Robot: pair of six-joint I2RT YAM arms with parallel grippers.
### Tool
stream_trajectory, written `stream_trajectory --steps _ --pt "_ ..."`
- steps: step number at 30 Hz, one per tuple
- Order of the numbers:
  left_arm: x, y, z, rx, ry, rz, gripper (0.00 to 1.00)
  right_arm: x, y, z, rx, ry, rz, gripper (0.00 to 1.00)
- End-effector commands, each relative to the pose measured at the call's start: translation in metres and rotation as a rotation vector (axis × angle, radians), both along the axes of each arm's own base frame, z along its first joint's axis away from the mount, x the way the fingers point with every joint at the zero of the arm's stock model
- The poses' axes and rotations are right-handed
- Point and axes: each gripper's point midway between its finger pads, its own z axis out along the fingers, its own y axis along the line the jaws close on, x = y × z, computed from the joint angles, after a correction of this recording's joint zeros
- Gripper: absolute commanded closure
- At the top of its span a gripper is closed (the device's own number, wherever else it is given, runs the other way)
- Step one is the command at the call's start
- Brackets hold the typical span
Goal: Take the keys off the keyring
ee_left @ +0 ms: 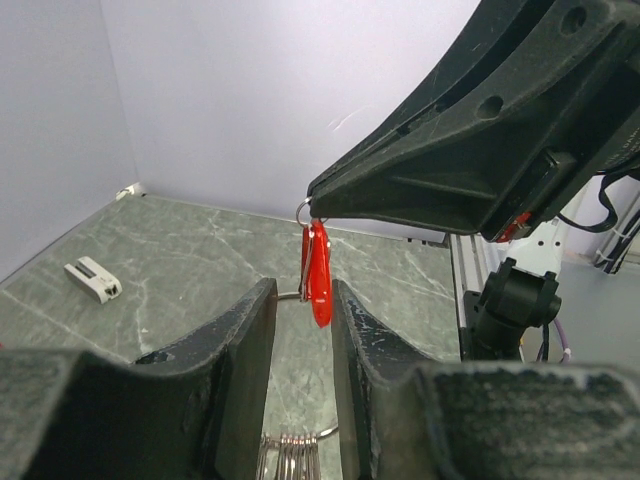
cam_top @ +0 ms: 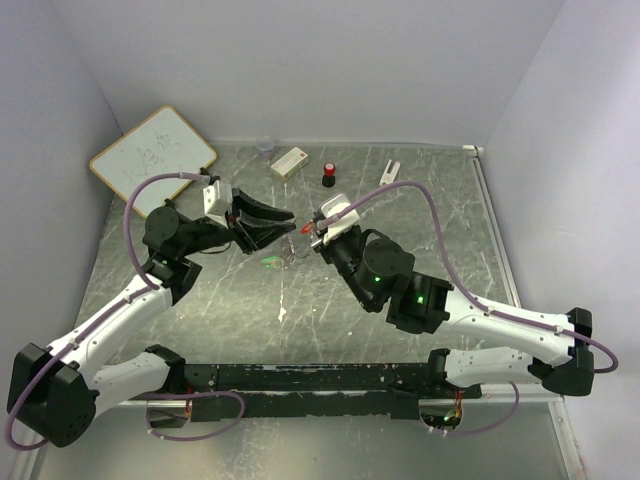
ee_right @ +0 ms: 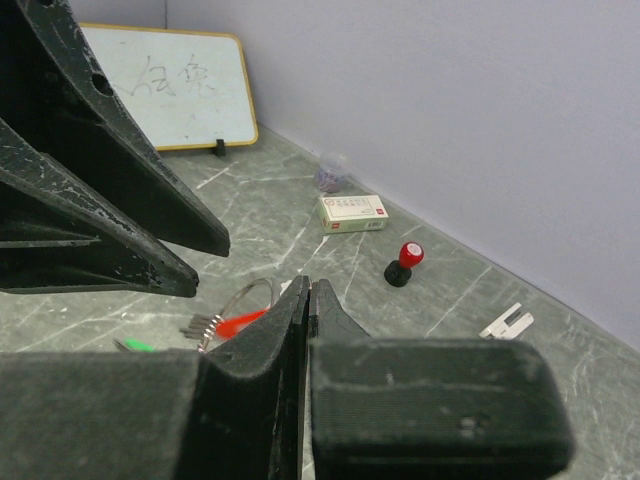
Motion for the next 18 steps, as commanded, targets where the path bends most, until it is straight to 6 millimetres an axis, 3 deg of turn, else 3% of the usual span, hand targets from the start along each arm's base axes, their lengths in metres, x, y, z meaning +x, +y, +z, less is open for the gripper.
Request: stream_trajectory --steps 1,7,18 --pt "-0.009 -0.007 0.002 -0.007 -0.056 -0.061 0.63 -0.004 0.000 0.022 0.061 -0.017 0.019 1.00" --pt "-0.009 -0.015 -0.005 -0.002 -0.040 -0.077 0.64 -0.005 0.001 0.022 0.064 -0.017 0.027 1.00" --pt "-0.010 -0.026 0.001 -0.030 -0.064 -0.095 0.66 -0.010 0.003 0.023 0.085 -0.014 0.061 1.00"
